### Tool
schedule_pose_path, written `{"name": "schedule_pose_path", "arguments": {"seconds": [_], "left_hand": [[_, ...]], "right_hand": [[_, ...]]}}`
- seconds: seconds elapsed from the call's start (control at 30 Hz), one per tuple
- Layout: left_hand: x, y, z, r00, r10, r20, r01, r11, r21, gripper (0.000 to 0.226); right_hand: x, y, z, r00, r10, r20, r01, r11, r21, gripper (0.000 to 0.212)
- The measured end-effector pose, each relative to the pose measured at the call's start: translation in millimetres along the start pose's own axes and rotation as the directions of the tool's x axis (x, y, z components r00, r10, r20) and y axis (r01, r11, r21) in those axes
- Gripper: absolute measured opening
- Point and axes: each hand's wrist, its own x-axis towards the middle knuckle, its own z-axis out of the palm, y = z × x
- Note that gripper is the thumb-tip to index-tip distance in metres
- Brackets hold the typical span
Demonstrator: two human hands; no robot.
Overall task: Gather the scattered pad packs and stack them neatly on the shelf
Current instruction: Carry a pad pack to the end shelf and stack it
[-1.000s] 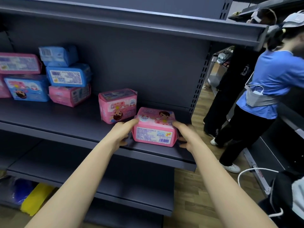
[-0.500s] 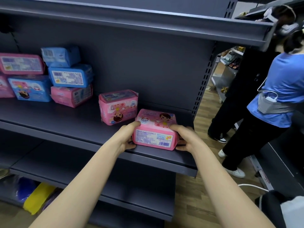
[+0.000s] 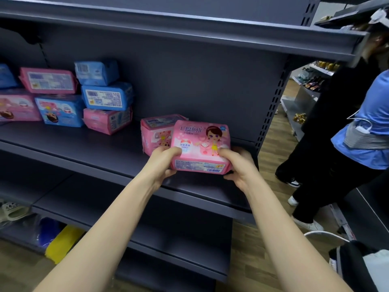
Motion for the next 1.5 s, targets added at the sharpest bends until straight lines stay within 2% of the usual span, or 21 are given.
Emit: {"name": "schedule_pose_path", "arguments": {"seconds": [0.13,0.23,0.37,0.47,0.6,0.67,0.8,0.93,1.03,1.1,1.17,1.27,1.33,1.4,1.5], "left_hand": [[-11.6,4.9,-11.0,0.998,0.047,-0.048,-0.048,0.999,-0.008,0.022],[-20.4,9.9,-22.6,0.995,0.06,-0.079,-0.06,0.998,0.001,0.014],[-29.0,12.4,-40.7,0.996,0.068,-0.056,-0.065,0.997,0.051,0.026],[-35.4,12.8,-56.3,0.996,0.092,-0.015,-0.091,0.994,0.066,0.04],[-43.0,8.7,-85.5,0.973,0.231,0.031,-0.232,0.948,0.22,0.086],[-52.0,6.8,-96.6,0.938,0.313,0.148,-0.345,0.86,0.376,0.1],[-67.5,3.3,-112.5,0.837,0.446,0.317,-0.536,0.554,0.637,0.109],[-81.9,6.5,-128.5,0.78,0.531,0.33,-0.539,0.304,0.786,0.118],[-93.0,8.0,-139.4,0.764,0.531,0.367,-0.545,0.227,0.807,0.123],[-102.3,4.7,-144.3,0.758,0.529,0.382,-0.565,0.238,0.79,0.117],[-114.3,1.0,-149.5,0.795,0.515,0.32,-0.539,0.358,0.762,0.105],[-133.3,-5.3,-163.6,0.849,0.491,0.193,-0.463,0.518,0.719,0.095],[-144.8,-11.1,-176.8,0.863,0.49,0.12,-0.427,0.582,0.692,0.088],[-157.8,-16.1,-190.0,0.874,0.484,0.036,-0.386,0.647,0.658,0.087],[-175.5,-24.3,-212.6,0.884,0.457,-0.098,-0.321,0.746,0.584,0.084]], "right_hand": [[-8.3,-4.8,10.4,0.999,-0.021,0.031,0.019,0.998,0.065,0.028],[-12.3,-5.7,20.3,0.997,0.033,0.073,-0.039,0.996,0.08,0.043],[-18.1,-5.5,35.6,0.984,0.086,0.155,-0.108,0.984,0.139,0.045],[-23.6,-8.3,44.0,0.97,0.135,0.202,-0.175,0.965,0.194,0.031],[-34.4,-11.3,50.8,0.918,0.256,0.304,-0.34,0.903,0.264,0.015],[-39.2,-10.9,53.7,0.896,0.283,0.342,-0.38,0.887,0.263,0.019],[-41.9,-3.0,58.7,0.86,0.345,0.377,-0.441,0.874,0.206,0.018],[-49.1,6.8,62.4,0.793,0.398,0.461,-0.507,0.85,0.139,0.019],[-63.7,11.6,70.3,0.774,0.43,0.464,-0.51,0.859,0.055,0.026],[-72.6,14.8,78.0,0.748,0.455,0.484,-0.522,0.853,0.005,0.022],[-80.8,18.2,86.2,0.754,0.449,0.48,-0.502,0.865,-0.02,0.028],[-86.8,25.2,98.3,0.796,0.388,0.465,-0.423,0.906,-0.033,0.061],[-93.5,27.5,109.5,0.767,0.351,0.538,-0.378,0.924,-0.065,0.072],[-100.6,29.1,121.5,0.736,0.315,0.599,-0.311,0.943,-0.114,0.071],[-113.0,28.9,141.1,0.703,0.283,0.653,-0.174,0.958,-0.229,0.059]]}}
